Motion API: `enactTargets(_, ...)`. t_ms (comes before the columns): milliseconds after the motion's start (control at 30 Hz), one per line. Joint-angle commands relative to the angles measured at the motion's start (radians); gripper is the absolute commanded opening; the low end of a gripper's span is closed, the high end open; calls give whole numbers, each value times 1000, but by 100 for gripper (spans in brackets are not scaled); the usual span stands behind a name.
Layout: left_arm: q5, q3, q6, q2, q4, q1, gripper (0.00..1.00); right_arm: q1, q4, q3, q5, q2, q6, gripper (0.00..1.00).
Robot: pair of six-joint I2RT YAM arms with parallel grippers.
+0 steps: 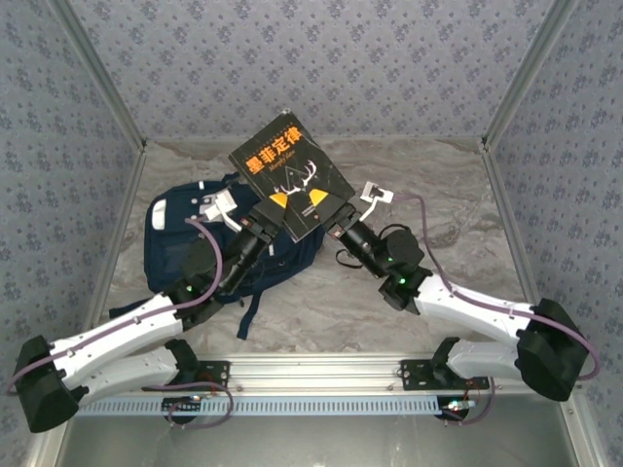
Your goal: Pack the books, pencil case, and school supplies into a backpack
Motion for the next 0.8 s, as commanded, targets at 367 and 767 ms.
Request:
enactTargets(367, 170, 109, 288, -182, -598, 185, 76, -277, -257, -171, -463, -317, 73, 0)
enactTargets(767, 272, 464, 432, 291, -1107, 321, 71, -443, -1290, 12, -521, -466, -367, 0)
